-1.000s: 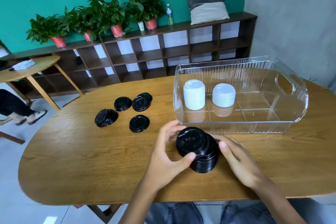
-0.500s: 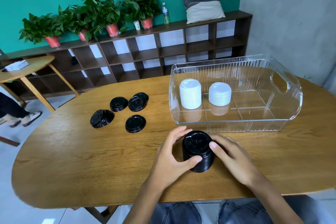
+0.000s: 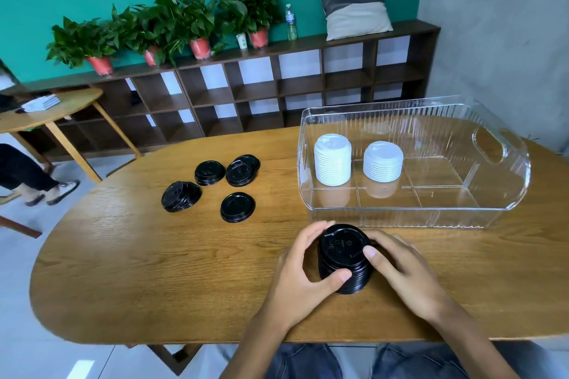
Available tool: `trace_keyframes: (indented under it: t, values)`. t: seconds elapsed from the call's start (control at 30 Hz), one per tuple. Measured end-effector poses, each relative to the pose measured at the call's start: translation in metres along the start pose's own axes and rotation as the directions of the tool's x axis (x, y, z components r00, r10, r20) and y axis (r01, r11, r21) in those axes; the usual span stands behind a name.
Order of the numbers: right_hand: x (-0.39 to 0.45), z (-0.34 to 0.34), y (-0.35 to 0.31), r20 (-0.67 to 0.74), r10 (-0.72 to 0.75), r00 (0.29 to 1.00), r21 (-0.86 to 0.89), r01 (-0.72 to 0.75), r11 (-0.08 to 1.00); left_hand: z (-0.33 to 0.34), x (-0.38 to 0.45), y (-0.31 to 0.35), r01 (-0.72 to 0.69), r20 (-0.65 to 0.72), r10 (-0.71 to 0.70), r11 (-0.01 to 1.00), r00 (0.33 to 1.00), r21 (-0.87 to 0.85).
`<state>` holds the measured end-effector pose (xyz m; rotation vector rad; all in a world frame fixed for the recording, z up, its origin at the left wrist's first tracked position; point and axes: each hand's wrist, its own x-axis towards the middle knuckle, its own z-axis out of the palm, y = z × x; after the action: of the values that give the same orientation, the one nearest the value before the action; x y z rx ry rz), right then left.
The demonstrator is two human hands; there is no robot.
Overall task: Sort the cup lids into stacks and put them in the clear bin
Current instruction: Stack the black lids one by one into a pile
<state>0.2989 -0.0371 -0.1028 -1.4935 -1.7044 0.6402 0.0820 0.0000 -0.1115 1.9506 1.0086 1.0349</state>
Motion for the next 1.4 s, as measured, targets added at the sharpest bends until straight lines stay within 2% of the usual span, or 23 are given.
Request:
trace_keyframes:
  t: [0.1, 0.17, 0.2, 0.27, 0.3, 0.37, 0.43, 0.5, 0.63, 0.77, 0.87, 0.97, 1.07, 1.2, 1.33, 1.4]
  values:
    - [-0.001, 0.000, 0.001, 0.011, -0.013, 1.000, -0.015, 0.014, 1.000, -0.001, -0.002, -0.001, -0.008, 0.054, 0.007, 1.000, 0.999, 0.014]
    - [-0.001, 0.000, 0.003, 0.009, -0.023, 1.000, 0.010, 0.023, 1.000, -0.007, 0.000, -0.002, -0.015, 0.033, 0.015, 1.000, 0.999, -0.007]
    - [-0.001, 0.000, 0.004, 0.005, -0.023, 1.000, 0.035, 0.023, 0.999, -0.014, 0.002, -0.003, -0.024, -0.023, 0.024, 1.000, 0.999, -0.010]
    - [-0.001, 0.000, 0.006, 0.002, -0.018, 1.000, 0.071, 0.018, 0.997, -0.034, 0.012, -0.011, -0.023, -0.223, 0.036, 0.998, 0.974, 0.061]
    - [-0.001, 0.000, 0.006, 0.003, -0.014, 1.000, 0.078, 0.014, 0.997, -0.047, 0.019, -0.018, 0.033, -0.335, 0.009, 0.992, 0.942, 0.120]
    - [-0.002, 0.001, 0.005, 0.007, -0.013, 1.000, 0.078, 0.012, 0.997, -0.075, 0.034, -0.034, 0.258, -0.495, -0.115, 0.939, 0.861, 0.230]
    - [-0.002, 0.001, 0.005, 0.003, -0.020, 1.000, 0.070, 0.019, 0.997, -0.098, 0.048, -0.050, 0.469, -0.537, -0.232, 0.807, 0.811, 0.359]
    - [-0.002, 0.000, 0.004, 0.004, -0.021, 1.000, 0.068, 0.021, 0.997, -0.110, 0.059, -0.062, 0.551, -0.523, -0.301, 0.716, 0.797, 0.429]
    - [-0.001, 0.000, 0.002, 0.005, -0.019, 1.000, 0.062, 0.019, 0.998, -0.111, 0.067, -0.074, 0.574, -0.511, -0.312, 0.643, 0.801, 0.507]
    - [-0.001, 0.000, 0.002, 0.012, -0.004, 1.000, 0.051, 0.003, 0.999, -0.111, 0.061, -0.076, 0.561, -0.504, -0.311, 0.672, 0.806, 0.483]
    - [-0.002, 0.000, 0.002, 0.014, 0.012, 1.000, 0.044, -0.013, 0.999, -0.109, 0.052, -0.074, 0.506, -0.415, -0.320, 0.706, 0.852, 0.495]
    - [-0.002, 0.000, 0.001, 0.007, 0.023, 1.000, 0.043, -0.023, 0.999, -0.113, 0.046, -0.076, 0.433, -0.331, -0.314, 0.810, 0.890, 0.396]
    - [-0.003, -0.001, 0.001, 0.012, 0.026, 1.000, 0.044, -0.026, 0.999, -0.116, 0.044, -0.074, 0.437, -0.301, -0.354, 0.854, 0.885, 0.281]
    - [-0.003, -0.001, 0.003, 0.012, 0.030, 0.999, 0.037, -0.031, 0.999, -0.114, 0.042, -0.067, 0.432, -0.327, -0.340, 0.860, 0.882, 0.272]
    - [-0.002, 0.000, 0.004, 0.003, 0.020, 1.000, 0.033, -0.020, 0.999, -0.114, 0.041, -0.065, 0.390, -0.239, -0.322, 0.858, 0.916, 0.334]
    - [-0.002, 0.000, 0.004, 0.007, 0.019, 1.000, 0.026, -0.019, 0.999, -0.116, 0.039, -0.066, 0.386, -0.193, -0.342, 0.880, 0.920, 0.279]
